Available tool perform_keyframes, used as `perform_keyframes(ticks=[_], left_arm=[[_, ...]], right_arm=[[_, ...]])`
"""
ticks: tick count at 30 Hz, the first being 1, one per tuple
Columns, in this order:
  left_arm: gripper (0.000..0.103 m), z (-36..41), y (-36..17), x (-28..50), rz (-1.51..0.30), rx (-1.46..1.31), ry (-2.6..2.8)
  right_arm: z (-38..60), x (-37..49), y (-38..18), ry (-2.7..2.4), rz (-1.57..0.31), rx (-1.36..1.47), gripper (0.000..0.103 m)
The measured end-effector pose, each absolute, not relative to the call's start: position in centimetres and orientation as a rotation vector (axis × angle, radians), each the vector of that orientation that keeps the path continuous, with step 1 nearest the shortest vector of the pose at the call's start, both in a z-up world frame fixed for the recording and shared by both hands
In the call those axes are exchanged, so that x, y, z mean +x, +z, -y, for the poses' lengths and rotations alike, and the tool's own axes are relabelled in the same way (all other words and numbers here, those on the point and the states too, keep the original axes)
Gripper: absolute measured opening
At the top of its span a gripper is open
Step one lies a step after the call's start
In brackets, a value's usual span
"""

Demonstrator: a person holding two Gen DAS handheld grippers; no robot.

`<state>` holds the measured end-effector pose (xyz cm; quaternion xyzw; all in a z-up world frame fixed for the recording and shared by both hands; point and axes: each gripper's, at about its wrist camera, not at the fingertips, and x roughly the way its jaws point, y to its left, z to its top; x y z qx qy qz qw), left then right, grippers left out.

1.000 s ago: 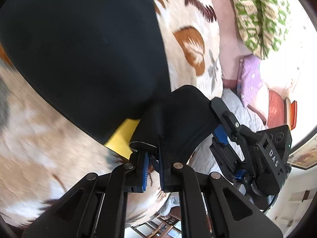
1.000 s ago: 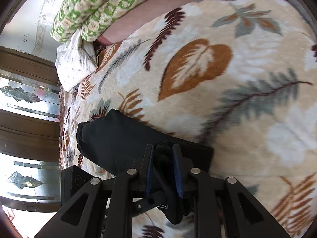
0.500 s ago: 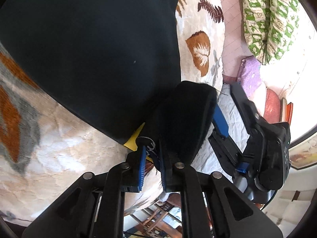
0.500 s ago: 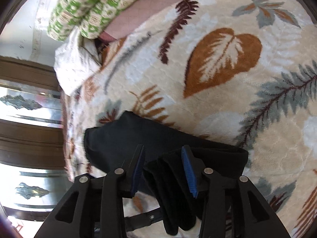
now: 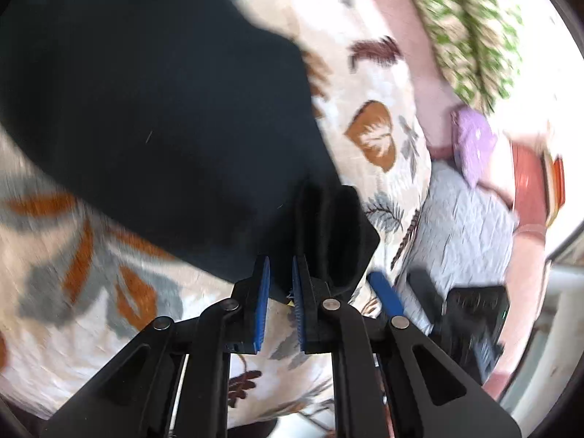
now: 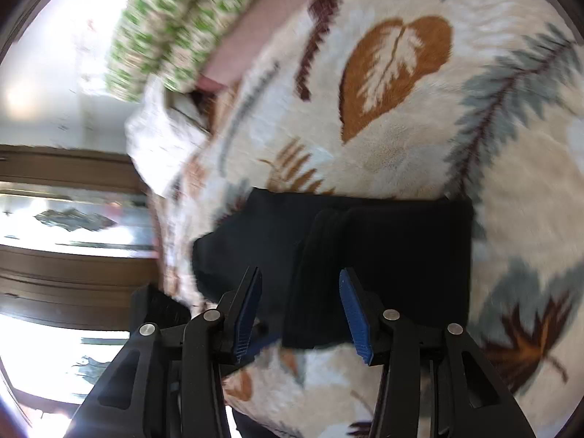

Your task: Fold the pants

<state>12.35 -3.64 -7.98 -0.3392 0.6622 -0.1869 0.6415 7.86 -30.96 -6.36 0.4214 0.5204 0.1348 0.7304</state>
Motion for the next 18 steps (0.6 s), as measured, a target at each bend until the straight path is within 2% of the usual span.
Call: perform_keyframes(ticks=[3, 4, 9, 15, 18], left_arm=[[0.009, 5.7, -5.9, 13.6, -1.508, -0.644, -0.513], [0.009, 6.5, -5.5, 13.8, -1.520, -0.609, -0.544], [0.009, 11.3, -4.3, 15.0, -1.615, -0.416, -0.619], [0.009, 14.3, -4.4, 16.7, -1.631, -0.230, -0.585], [0.016, 15.1, -4.5, 16.8, -1.617, -0.069, -0.575]], right_arm=[[32.1, 3.9, -6.5, 0.283, -1.056, 1.039, 0.064], [32.3, 2.6, -7.1, 0.268, -1.034, 1.084, 0.065], [32.4, -1.3, -11.6, 0.239, -0.916, 1.412, 0.065], [30.4, -1.8, -15.4, 0.217, -0.795, 1.685, 0.065], [29.7, -1.6, -16.7, 0.213, -0.755, 1.789, 0.065]])
